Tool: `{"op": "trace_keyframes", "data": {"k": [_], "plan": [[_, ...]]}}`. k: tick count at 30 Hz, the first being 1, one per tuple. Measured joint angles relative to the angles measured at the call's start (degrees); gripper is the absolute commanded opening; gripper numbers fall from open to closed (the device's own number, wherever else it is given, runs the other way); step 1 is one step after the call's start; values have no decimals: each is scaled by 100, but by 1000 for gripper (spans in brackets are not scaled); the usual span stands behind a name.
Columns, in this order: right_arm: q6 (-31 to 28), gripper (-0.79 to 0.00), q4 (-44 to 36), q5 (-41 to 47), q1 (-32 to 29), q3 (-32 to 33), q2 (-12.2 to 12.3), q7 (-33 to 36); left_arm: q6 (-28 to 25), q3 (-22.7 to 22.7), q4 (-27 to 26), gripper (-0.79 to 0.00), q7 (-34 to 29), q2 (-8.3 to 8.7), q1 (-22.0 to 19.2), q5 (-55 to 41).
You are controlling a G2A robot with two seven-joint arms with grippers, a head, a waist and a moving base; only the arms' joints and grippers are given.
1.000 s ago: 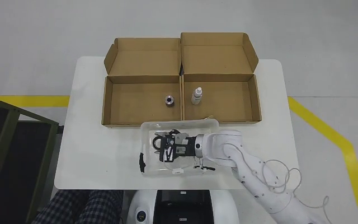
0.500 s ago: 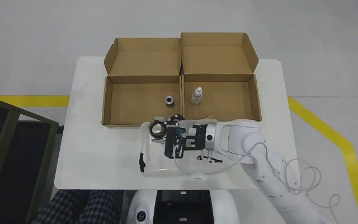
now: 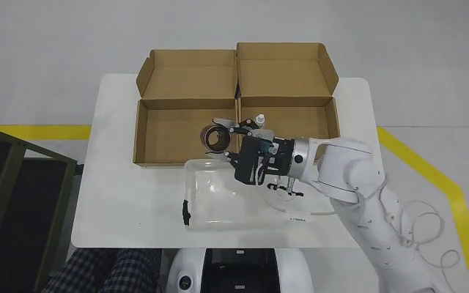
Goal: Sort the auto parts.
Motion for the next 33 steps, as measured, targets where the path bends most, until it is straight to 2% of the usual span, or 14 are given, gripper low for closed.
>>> {"op": "trace_keyframes", "data": {"k": [9,33], "plan": [[68,-785,-276,106,122,322,42,-77,0,0,0,0,0,0,0,0],[30,-785,-502,221,187,478,117,-216,0,0,0,0,0,0,0,0]]}}
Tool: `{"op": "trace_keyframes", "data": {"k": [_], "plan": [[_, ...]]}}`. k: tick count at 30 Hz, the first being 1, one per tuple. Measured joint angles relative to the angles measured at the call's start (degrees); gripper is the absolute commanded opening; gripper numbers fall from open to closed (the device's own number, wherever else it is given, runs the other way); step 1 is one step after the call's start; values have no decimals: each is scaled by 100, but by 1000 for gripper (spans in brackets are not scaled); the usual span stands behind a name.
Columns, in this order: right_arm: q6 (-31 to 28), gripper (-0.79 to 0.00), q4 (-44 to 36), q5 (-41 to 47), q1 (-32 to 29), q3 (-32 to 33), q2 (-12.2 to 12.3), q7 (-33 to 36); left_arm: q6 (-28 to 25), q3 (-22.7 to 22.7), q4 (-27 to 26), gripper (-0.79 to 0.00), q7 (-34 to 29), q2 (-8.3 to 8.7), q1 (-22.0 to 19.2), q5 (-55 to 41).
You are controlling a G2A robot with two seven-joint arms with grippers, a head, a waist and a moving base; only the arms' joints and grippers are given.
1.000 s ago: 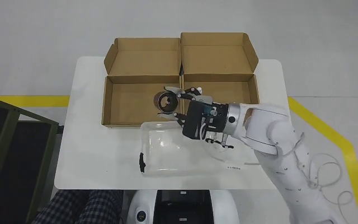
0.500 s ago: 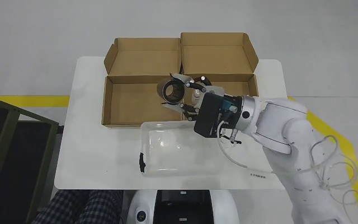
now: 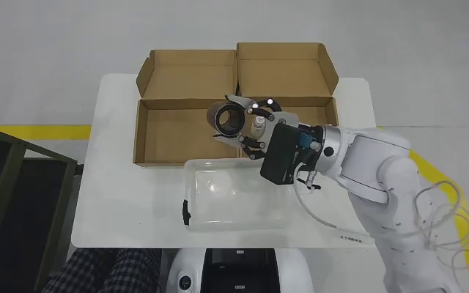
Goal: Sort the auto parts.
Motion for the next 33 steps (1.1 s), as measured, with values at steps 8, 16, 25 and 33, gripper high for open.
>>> {"op": "trace_keyframes", "data": {"k": [8,16,25,33], "plan": [[18,-785,127,-55,11,-168,1,-64,0,0,0,0,0,0,0,0],[100,-785,667,-62,163,-616,-54,-88,0,0,0,0,0,0,0,0],[217,-785,1657,1,513,-1176,-174,-139,0,0,0,0,0,0,0,0],[466,-785,2560,46,898,-1715,-348,-203,0,0,0,0,0,0,0,0]]}}
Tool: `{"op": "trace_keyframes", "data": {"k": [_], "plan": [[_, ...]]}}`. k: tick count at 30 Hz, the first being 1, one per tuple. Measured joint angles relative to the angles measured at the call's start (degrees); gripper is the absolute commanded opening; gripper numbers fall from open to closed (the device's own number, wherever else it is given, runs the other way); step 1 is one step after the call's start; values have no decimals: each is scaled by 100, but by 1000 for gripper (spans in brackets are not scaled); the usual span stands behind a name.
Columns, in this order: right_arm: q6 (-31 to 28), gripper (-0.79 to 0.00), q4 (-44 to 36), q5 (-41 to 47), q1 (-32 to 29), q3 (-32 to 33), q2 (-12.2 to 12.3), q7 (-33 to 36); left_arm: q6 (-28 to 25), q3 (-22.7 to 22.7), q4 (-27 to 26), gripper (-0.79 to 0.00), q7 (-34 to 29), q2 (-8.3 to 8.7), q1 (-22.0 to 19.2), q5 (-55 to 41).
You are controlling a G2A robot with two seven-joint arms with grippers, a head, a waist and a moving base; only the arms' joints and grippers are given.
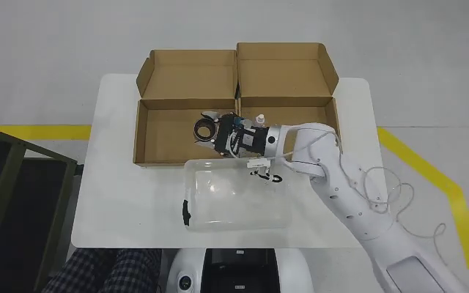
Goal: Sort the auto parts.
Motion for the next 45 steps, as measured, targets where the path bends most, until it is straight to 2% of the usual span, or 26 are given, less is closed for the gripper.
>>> {"op": "trace_keyframes", "data": {"k": [14,34,45], "plan": [[445,-785,1573,49,696,-844,-417,-94,0,0,0,0,0,0,0,0],[553,-773,2681,186,1141,-1385,-867,333,0,0,0,0,0,0,0,0],[552,-640,2983,142,1212,-1461,-1013,493,0,0,0,0,0,0,0,0]]}}
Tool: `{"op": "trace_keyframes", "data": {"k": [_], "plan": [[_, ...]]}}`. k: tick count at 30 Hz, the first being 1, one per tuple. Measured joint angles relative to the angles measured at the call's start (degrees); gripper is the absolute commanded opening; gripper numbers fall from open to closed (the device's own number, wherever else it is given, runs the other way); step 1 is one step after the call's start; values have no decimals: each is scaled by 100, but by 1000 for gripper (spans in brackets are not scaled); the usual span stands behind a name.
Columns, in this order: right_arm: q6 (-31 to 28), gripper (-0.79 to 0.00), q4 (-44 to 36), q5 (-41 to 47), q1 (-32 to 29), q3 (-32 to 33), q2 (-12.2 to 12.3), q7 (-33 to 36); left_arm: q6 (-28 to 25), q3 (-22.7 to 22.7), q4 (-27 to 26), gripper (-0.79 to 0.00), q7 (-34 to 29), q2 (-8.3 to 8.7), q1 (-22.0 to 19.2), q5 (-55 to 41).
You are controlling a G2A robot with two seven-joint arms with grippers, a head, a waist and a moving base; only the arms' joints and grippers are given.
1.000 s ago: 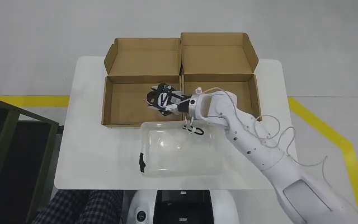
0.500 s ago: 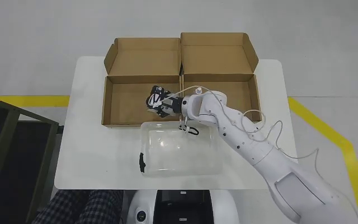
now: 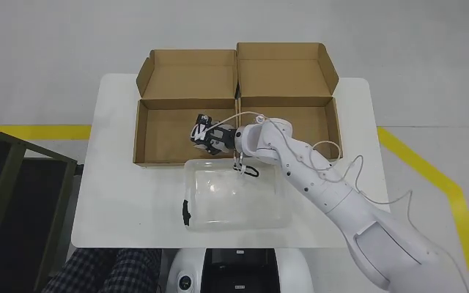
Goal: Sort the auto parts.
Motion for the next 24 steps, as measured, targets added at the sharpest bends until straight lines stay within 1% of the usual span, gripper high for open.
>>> {"op": "trace_keyframes", "data": {"k": [3,10,12,20,22,24], "plan": [[-9,-616,64,-29,10,-1,-27,34,0,0,0,0,0,0,0,0],[-85,-505,130,-84,26,17,-67,251,0,0,0,0,0,0,0,0],[-99,-459,121,-94,25,31,-76,303,0,0,0,0,0,0,0,0],[-152,-391,105,-119,4,126,-93,408,0,0,0,0,0,0,0,0],[-160,-342,109,-118,-6,149,-95,427,0,0,0,0,0,0,0,0],[-168,-326,103,-112,-20,184,-95,442,0,0,0,0,0,0,0,0]]}}
